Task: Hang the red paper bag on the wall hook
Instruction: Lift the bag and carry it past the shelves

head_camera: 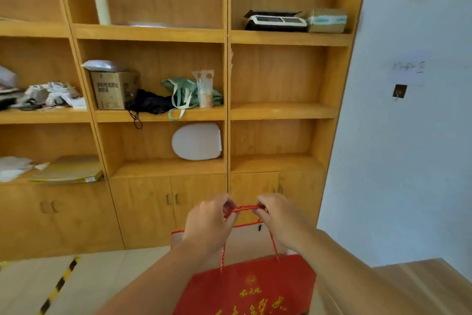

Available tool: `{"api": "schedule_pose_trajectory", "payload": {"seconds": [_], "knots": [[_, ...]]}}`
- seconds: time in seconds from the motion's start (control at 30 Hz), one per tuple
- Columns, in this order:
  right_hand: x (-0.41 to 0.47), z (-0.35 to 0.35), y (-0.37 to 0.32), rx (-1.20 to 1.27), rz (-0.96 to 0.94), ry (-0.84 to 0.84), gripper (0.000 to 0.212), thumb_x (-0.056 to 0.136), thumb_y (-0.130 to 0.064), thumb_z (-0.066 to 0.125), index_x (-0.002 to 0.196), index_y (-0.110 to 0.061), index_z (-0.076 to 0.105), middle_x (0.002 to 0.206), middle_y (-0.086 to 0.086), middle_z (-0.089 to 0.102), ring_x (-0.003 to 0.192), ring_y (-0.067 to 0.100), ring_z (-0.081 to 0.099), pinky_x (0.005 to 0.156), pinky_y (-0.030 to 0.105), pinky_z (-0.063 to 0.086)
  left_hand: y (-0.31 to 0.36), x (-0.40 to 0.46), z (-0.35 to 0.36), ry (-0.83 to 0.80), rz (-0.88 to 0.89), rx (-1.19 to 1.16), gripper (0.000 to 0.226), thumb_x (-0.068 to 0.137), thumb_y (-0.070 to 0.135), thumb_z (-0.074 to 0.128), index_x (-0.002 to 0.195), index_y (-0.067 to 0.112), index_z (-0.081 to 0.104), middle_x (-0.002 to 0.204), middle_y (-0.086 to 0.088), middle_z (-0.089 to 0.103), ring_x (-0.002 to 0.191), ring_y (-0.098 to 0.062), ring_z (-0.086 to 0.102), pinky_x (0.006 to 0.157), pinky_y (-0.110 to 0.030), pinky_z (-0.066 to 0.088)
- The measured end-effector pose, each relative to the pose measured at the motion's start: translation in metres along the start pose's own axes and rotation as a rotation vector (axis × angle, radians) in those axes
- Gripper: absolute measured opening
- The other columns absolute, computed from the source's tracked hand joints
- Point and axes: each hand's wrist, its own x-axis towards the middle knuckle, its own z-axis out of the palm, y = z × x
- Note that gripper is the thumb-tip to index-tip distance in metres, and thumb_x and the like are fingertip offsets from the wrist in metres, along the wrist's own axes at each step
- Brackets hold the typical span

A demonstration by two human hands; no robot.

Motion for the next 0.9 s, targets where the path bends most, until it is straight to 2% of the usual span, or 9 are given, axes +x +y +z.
{"api": "schedule_pose_trajectory", "payload": {"seconds": [0.13, 0.17, 0.23, 0.37, 0.47, 0.6, 0.7, 0.77, 0.9], "knots": [[0.059, 0.013, 0.013, 0.047, -0.050, -0.009, 0.019, 0.104, -0.032, 0.056, 0.087, -0.022, 0.055, 0.086, -0.006, 0.055, 0.080, 0.015, 0.052, 0.063, 0.026, 0.039, -0.024, 0.044, 0.007, -0.010, -0.074, 0.020, 0.003, 0.093, 0.035, 0.068, 0.093, 0.035, 0.065, 0.085, 0.017, 0.069, 0.082, -0.001, 0.065, 0.072, -0.028, 0.059], [0.075, 0.016, 0.016, 0.065, -0.059, -0.015, 0.018, 0.104, -0.033, 0.056, 0.088, -0.024, 0.057, 0.083, -0.008, 0.054, 0.078, 0.013, 0.052, 0.060, 0.024, 0.038, -0.031, 0.057, 0.008, -0.009, -0.084, 0.036, 0.002, 0.093, 0.035, 0.068, 0.093, 0.035, 0.066, 0.085, 0.017, 0.069, 0.082, -0.001, 0.065, 0.071, -0.027, 0.059], [0.107, 0.021, 0.020, 0.107, -0.067, -0.038, 0.019, 0.104, -0.035, 0.055, 0.089, -0.025, 0.058, 0.073, -0.008, 0.051, 0.065, 0.008, 0.046, 0.053, 0.024, 0.030, -0.046, 0.085, 0.009, 0.000, -0.103, 0.052, 0.002, 0.094, 0.037, 0.067, 0.093, 0.035, 0.066, 0.085, 0.017, 0.069, 0.081, -0.001, 0.065, 0.069, -0.025, 0.058], [0.170, 0.039, 0.028, 0.174, -0.066, -0.059, 0.018, 0.105, -0.037, 0.053, 0.089, -0.028, 0.058, 0.061, -0.004, 0.050, 0.049, 0.008, 0.040, 0.048, 0.023, 0.028, -0.078, 0.138, 0.016, 0.006, -0.138, 0.038, 0.002, 0.094, 0.036, 0.066, 0.093, 0.034, 0.066, 0.086, 0.015, 0.070, 0.081, -0.002, 0.065, 0.069, -0.027, 0.058], [0.219, 0.059, 0.036, 0.172, -0.053, -0.058, 0.021, 0.104, -0.039, 0.053, 0.087, -0.028, 0.055, 0.067, 0.002, 0.060, 0.050, 0.009, 0.045, 0.049, 0.027, 0.031, -0.110, 0.177, 0.028, 0.019, -0.165, 0.013, 0.002, 0.093, 0.035, 0.066, 0.094, 0.034, 0.067, 0.087, 0.015, 0.072, 0.081, -0.003, 0.066, 0.066, -0.024, 0.054], [0.287, 0.084, 0.042, 0.130, -0.039, -0.086, 0.021, 0.104, -0.038, 0.053, 0.088, -0.025, 0.054, 0.076, 0.006, 0.066, 0.054, 0.011, 0.046, 0.051, 0.029, 0.031, -0.156, 0.231, 0.043, -0.017, -0.176, -0.012, 0.004, 0.093, 0.035, 0.064, 0.096, 0.033, 0.066, 0.089, 0.015, 0.072, 0.081, -0.002, 0.067, 0.058, -0.014, 0.041], [0.342, 0.097, 0.044, 0.105, -0.018, -0.106, 0.021, 0.104, -0.038, 0.053, 0.088, -0.025, 0.055, 0.076, 0.000, 0.063, 0.060, 0.010, 0.051, 0.054, 0.030, 0.036, -0.190, 0.280, 0.047, -0.039, -0.158, -0.031, 0.003, 0.092, 0.035, 0.065, 0.094, 0.033, 0.066, 0.089, 0.015, 0.073, 0.082, -0.001, 0.067, 0.062, -0.018, 0.046], [0.379, 0.104, 0.046, 0.105, 0.011, -0.096, 0.021, 0.104, -0.038, 0.054, 0.087, -0.025, 0.055, 0.078, -0.003, 0.063, 0.068, 0.014, 0.057, 0.059, 0.034, 0.043, -0.209, 0.313, 0.049, -0.061, -0.146, -0.032, 0.002, 0.092, 0.035, 0.065, 0.093, 0.033, 0.066, 0.089, 0.016, 0.072, 0.082, 0.000, 0.066, 0.062, -0.014, 0.044], [0.444, 0.114, 0.053, 0.105, 0.044, -0.049, 0.021, 0.103, -0.037, 0.055, 0.087, -0.023, 0.056, 0.081, -0.004, 0.061, 0.072, 0.012, 0.056, 0.063, 0.034, 0.045, -0.237, 0.379, 0.054, -0.064, -0.117, -0.029, 0.002, 0.091, 0.036, 0.065, 0.092, 0.034, 0.064, 0.088, 0.016, 0.070, 0.081, -0.001, 0.066, 0.065, -0.020, 0.049]]}}
